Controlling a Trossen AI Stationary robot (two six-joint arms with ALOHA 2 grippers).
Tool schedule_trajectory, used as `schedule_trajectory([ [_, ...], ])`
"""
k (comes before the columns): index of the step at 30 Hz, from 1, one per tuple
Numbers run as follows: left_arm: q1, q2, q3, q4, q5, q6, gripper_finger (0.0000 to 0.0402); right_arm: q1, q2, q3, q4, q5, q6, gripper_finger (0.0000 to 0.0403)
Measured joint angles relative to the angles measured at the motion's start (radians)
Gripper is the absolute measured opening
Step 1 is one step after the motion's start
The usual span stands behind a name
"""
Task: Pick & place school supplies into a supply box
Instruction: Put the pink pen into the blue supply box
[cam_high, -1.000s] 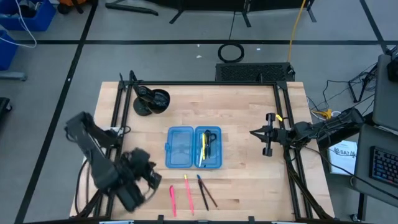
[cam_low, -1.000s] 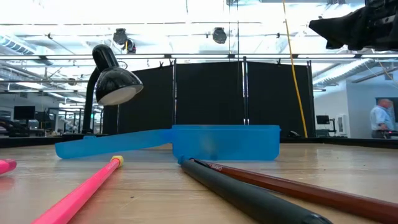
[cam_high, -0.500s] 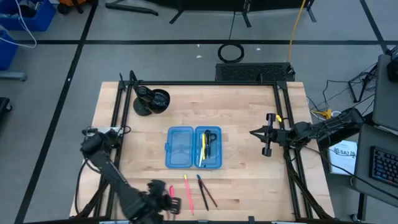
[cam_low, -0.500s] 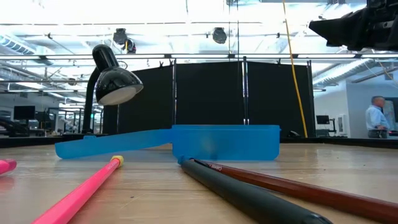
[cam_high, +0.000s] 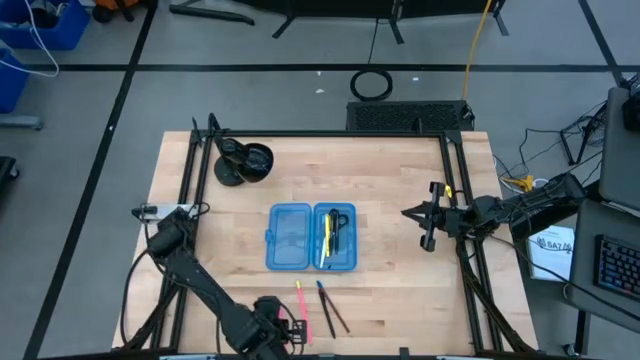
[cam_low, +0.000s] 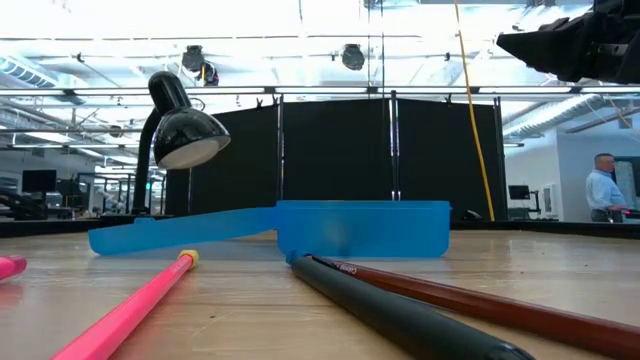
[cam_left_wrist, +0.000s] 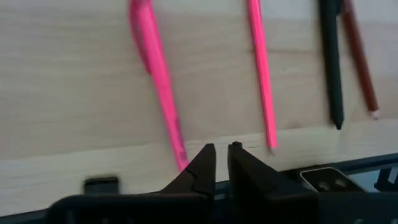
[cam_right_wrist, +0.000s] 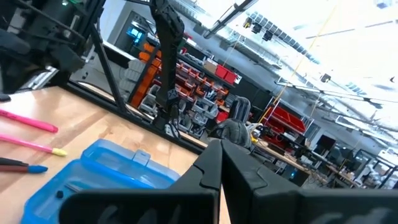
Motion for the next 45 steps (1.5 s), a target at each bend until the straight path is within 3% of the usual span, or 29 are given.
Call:
schedule_trajectory([
  [2, 0.003, 0.021, 0.0, 0.034, 0.007, 0.017, 0.0064, 0.0, 0.0, 0.0, 0.001, 0.0, -0.006, 0.0],
  [7, 0.008, 0.062, 0.0, 0.046, 0.151, -0.002, 0.0135, 0.0, 0.0, 0.0, 0.021, 0.001, -0.006, 0.0],
  [14, 0.013, 0.066, -0.001, -0.023, 0.137, -0.014, 0.0241, 0.0, 0.001, 0.0, 0.011, 0.001, -0.003, 0.0],
  [21, 0.041, 0.095, -0.001, -0.074, 0.158, 0.025, 0.0274, 0.0, 0.001, 0.0, -0.012, 0.002, 0.002, 0.0],
  [27, 0.049, 0.144, 0.004, -0.062, 0.265, 0.033, 0.0237, 0.0, 0.001, 0.0, -0.018, 0.002, 0.025, 0.0],
  [41, 0.028, 0.164, 0.001, -0.062, 0.232, 0.123, 0.0045, 0.0, 0.007, 0.0, -0.024, -0.001, 0.059, 0.0],
  [45, 0.012, 0.164, 0.0, -0.053, 0.156, 0.123, 0.0022, 0.0, 0.007, 0.0, -0.023, -0.001, 0.086, 0.0],
])
